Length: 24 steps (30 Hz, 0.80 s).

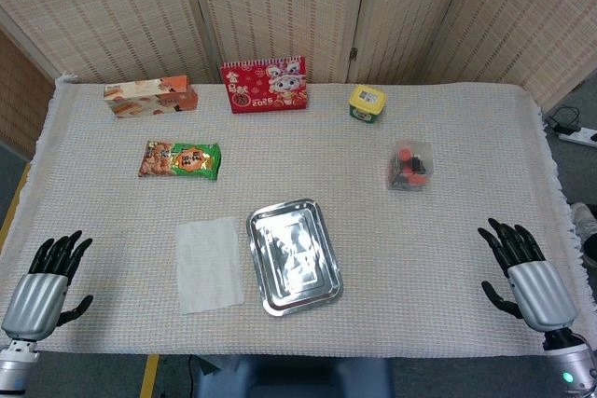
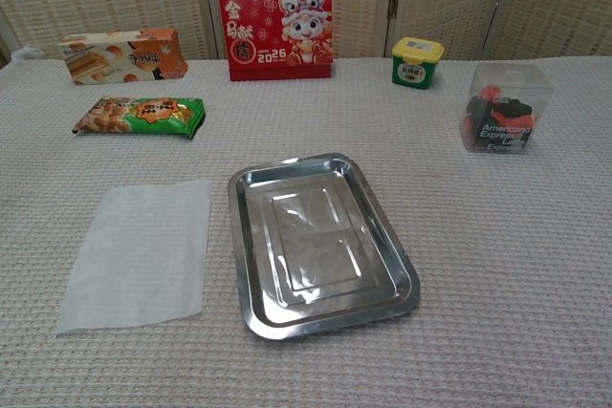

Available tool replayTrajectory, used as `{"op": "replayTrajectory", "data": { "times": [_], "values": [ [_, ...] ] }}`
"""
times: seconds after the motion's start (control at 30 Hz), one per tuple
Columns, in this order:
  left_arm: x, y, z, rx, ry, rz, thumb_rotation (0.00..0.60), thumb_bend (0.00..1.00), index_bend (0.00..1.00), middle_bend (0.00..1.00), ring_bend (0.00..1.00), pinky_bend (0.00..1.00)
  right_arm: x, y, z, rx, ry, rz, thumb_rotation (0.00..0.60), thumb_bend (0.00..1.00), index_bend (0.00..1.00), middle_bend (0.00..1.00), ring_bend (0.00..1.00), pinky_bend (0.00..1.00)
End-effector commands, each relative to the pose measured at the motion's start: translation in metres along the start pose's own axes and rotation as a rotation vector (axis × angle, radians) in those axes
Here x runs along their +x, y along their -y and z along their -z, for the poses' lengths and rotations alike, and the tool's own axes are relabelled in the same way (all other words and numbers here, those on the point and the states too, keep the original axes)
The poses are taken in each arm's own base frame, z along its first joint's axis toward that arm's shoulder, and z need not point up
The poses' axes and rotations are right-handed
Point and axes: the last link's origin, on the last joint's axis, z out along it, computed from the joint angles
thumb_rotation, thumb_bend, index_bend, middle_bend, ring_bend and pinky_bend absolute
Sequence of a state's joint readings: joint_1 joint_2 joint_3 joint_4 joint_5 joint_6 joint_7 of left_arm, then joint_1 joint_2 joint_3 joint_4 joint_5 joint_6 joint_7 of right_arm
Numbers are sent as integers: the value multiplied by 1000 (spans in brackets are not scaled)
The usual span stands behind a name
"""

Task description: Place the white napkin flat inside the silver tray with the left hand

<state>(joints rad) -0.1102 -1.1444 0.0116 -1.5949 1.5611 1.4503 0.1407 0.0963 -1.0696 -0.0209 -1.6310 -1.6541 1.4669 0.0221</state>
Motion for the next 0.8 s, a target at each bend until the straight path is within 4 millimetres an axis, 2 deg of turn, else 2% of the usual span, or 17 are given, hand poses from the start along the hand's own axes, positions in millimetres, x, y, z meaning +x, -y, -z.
{"op": "replayTrajectory", "data": {
  "times": [0.03, 0.3, 0.5, 0.6, 0.67, 0.73, 0.8],
  "values": [
    [-1, 1, -2, 2, 9, 22, 600, 293, 0, 0, 0, 1, -1, -1, 0, -4, 17, -2, 600, 409, 0, 0, 0, 0],
    [-6, -2, -5, -36, 4, 21, 600, 293, 0, 0, 0, 6, 10, -2, 6, 9, -21, -35, 600, 409, 0, 0, 0, 0],
    [-5, -5, -10, -85, -14, 97, 600, 292, 0, 2, 0, 25, 14, -3, 13, 15, -43, -42, 600, 409, 0, 0, 0, 0],
    [-15, -10, -13, -98, 10, 72, 600, 289, 0, 32, 29, 147, 17, -2, 16, 19, -60, -62, 600, 409, 0, 0, 0, 0],
    [-19, -13, -16, -94, 32, 74, 600, 290, 0, 81, 136, 247, 17, 1, 18, 34, -65, -71, 600, 409, 0, 0, 0, 0],
    [-21, -19, -19, -109, 30, 87, 600, 290, 0, 177, 261, 406, 15, 2, 19, 52, -59, -62, 600, 408, 0, 0, 0, 0],
    [-26, -23, -18, -141, 30, 82, 600, 291, 0, 314, 364, 544, 14, 2, 19, 53, -59, -61, 600, 409, 0, 0, 0, 0]
  ]
}}
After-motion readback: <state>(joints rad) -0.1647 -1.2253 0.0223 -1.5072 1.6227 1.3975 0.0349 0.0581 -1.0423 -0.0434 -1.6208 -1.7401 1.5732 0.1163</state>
